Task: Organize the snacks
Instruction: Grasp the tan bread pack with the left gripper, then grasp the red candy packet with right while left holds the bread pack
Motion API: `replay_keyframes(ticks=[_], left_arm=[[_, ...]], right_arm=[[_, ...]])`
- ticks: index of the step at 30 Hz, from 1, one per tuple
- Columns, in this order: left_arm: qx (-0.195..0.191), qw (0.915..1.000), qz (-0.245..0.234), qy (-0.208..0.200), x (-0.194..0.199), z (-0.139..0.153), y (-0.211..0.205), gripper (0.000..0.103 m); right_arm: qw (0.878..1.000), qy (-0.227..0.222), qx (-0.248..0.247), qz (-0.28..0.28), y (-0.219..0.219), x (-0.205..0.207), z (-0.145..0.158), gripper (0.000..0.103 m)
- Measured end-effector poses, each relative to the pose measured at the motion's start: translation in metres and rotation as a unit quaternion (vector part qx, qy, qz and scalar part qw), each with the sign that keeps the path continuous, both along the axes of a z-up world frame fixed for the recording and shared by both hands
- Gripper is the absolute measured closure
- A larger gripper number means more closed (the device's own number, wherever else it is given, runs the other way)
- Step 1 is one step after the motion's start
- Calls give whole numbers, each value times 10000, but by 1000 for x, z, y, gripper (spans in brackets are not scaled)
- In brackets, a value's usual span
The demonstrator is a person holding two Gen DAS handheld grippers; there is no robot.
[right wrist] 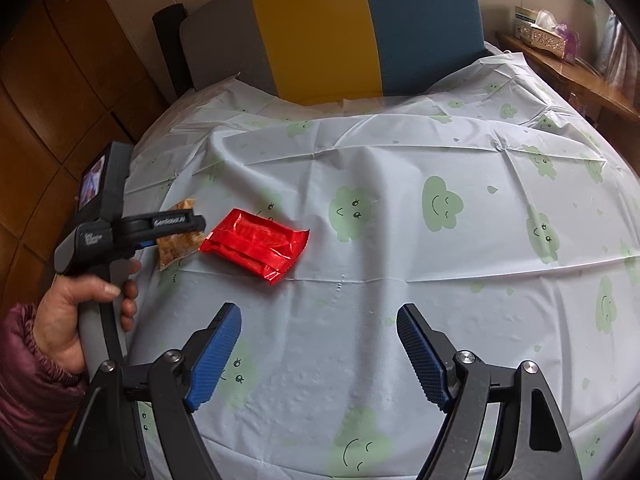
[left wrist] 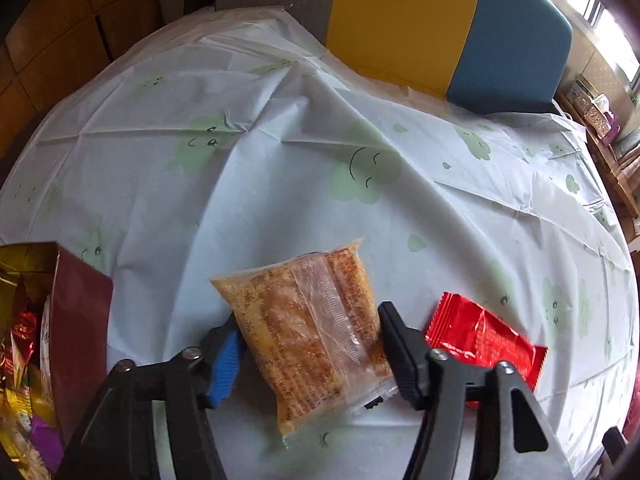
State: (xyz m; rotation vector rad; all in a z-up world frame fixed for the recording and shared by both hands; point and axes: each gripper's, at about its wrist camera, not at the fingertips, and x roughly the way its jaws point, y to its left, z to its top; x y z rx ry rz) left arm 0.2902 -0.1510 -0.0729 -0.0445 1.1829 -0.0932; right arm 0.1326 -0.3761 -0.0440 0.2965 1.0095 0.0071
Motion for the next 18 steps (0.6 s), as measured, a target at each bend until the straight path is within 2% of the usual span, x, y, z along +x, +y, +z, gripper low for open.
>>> replay_keyframes(ticks=[5, 12, 18], left_arm=[[-45, 9997, -232, -32, -34, 5, 4, 41], [-154, 9977, -656, -53, -110, 9, 10, 41], [-36, 9927, -1196, -149, -167, 11, 8, 41]], right_arm=[[9999, 43, -103, 5, 1, 1, -2, 22], [9996, 116, -235, 80, 5, -2, -4, 22], [9994, 278, -132, 143, 7, -3, -13, 22]])
